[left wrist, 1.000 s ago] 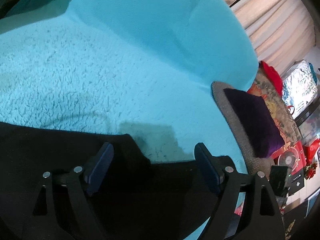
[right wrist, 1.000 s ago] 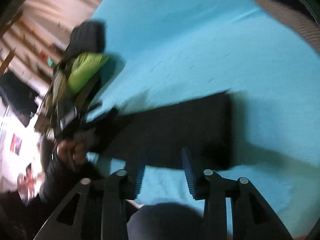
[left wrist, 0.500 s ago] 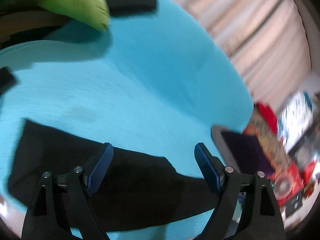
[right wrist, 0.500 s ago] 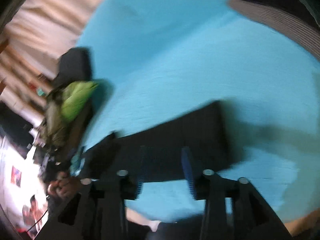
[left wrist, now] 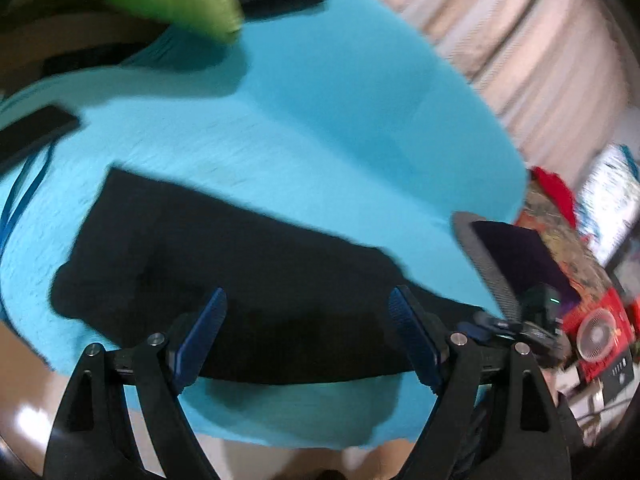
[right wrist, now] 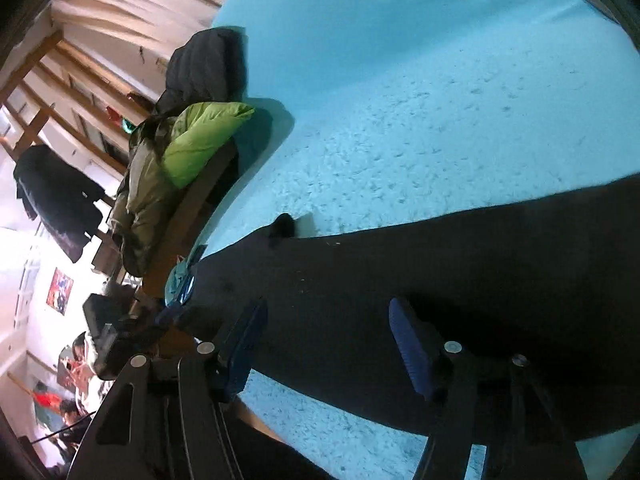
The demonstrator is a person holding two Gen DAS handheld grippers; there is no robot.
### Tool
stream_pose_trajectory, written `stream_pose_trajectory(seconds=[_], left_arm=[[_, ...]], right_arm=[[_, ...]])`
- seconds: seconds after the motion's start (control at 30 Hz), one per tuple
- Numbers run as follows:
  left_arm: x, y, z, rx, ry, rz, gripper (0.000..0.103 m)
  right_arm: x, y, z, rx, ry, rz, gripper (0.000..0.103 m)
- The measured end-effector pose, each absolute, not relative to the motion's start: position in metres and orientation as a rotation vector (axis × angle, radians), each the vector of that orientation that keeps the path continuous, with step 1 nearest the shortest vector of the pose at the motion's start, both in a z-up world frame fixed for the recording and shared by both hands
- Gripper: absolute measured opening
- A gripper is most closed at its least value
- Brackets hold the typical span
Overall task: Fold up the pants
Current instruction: 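Open the left tool off the pants while the right tool releases and withdraws, then position both open tools above the folded black pants strip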
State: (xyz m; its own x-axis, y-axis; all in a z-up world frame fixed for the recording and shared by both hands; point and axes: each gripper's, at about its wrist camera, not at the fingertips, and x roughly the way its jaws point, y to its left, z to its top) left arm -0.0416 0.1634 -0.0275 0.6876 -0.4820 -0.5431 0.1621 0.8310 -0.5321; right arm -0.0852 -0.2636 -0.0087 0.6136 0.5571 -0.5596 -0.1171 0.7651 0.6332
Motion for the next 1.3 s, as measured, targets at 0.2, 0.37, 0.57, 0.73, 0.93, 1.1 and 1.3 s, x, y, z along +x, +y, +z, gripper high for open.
stream_pose_trajectory(seconds=[0.2, 0.37, 0.57, 0.73, 0.93, 1.1, 1.3], left_arm=[[-0.024, 0.192, -0.044, -0.560, 0.742, -0.294, 0.056], [-0.028, 0.195, -0.041, -0.549, 0.715, -0.224, 0.055], [-0.046, 0.152, -0.015, -0.394, 0.620, -0.306, 0.071], [-0.067, 0.071, 0.010, -0.117, 0.515, -0.326, 0.085], [-0.067, 0.014, 0.007, 0.005, 0.583, -0.324, 0.086], [-0.072, 0.001, 0.012, 0.005, 0.585, -0.254, 0.086], [-0.084, -0.014, 0.012, 0.065, 0.596, -0.117, 0.086]], right_arm=[[-0.084, -0.264, -0.013, 0.575, 0.839, 0.423, 0.065], [-0.085, -0.258, -0.011, 0.537, 0.855, 0.438, 0.075], [-0.087, -0.256, -0.010, 0.537, 0.843, 0.431, 0.080], [-0.098, -0.258, -0.002, 0.516, 0.805, 0.340, 0.071], [-0.149, -0.274, 0.034, 0.244, 0.571, -0.017, 0.074], [-0.180, -0.285, 0.027, 0.212, 0.527, -0.215, 0.074], [-0.201, -0.276, 0.017, 0.243, 0.541, -0.263, 0.076]])
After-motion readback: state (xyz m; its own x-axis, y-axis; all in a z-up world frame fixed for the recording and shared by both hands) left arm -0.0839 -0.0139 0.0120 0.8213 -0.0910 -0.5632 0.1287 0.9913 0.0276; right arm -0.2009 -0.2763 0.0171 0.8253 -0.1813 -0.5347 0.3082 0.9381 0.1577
